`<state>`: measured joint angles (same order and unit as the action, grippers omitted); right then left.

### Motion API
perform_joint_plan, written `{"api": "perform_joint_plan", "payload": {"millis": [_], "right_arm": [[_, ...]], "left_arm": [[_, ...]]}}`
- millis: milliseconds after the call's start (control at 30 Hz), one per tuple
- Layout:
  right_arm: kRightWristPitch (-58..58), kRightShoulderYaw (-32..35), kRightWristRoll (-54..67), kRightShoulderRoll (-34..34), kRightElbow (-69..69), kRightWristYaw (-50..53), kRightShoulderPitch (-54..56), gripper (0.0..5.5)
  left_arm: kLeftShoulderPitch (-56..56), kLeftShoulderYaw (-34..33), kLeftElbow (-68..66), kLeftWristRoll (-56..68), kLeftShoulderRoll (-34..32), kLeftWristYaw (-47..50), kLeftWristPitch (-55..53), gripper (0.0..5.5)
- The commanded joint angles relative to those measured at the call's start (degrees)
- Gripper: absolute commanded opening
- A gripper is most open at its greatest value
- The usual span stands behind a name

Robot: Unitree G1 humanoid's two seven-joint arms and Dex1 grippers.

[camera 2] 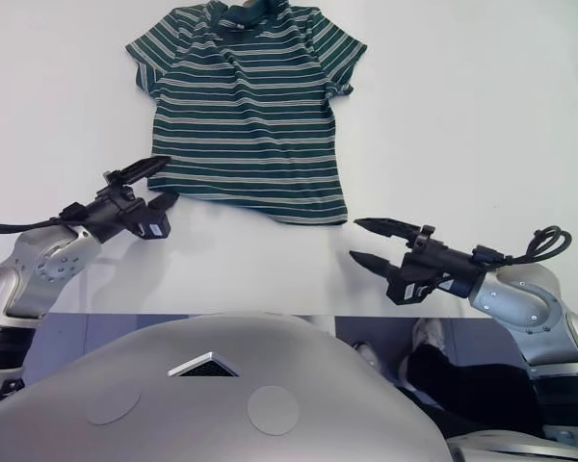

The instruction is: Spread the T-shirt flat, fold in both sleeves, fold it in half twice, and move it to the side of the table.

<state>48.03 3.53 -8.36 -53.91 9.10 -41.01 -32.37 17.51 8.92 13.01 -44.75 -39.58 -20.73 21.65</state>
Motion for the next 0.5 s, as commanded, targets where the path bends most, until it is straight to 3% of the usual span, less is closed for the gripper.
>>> {"api": "perform_joint_plan", "payload": {"millis": [33, 133, 267, 500], "right_arm": [[3.14, -3.57, -13.42, 1.95, -6.34, 3.36, 7.43, 2.98], [1.56, -6.23, -24.54, 5.72, -9.52, 9.26, 12.57, 2.98], [-2.41, -11.85, -33.51, 9.99, -13.12, 14.56, 19.57, 2.98], [-3.32, -17.27, -24.34, 6.33, -13.77, 9.93, 22.79, 1.59]], "left_arm": [[2.19, 4.51, -7.79, -4.40, -2.33, -2.98, -2.20, 3.62], [0.12, 5.74, -9.95, -4.03, -2.91, -2.71, -1.61, 3.62], [-3.50, 8.51, -13.20, -3.28, -2.31, -2.34, -0.71, 2.64], [-5.19, 10.85, -12.95, 3.59, -3.61, -7.07, 0.33, 1.20]]}}
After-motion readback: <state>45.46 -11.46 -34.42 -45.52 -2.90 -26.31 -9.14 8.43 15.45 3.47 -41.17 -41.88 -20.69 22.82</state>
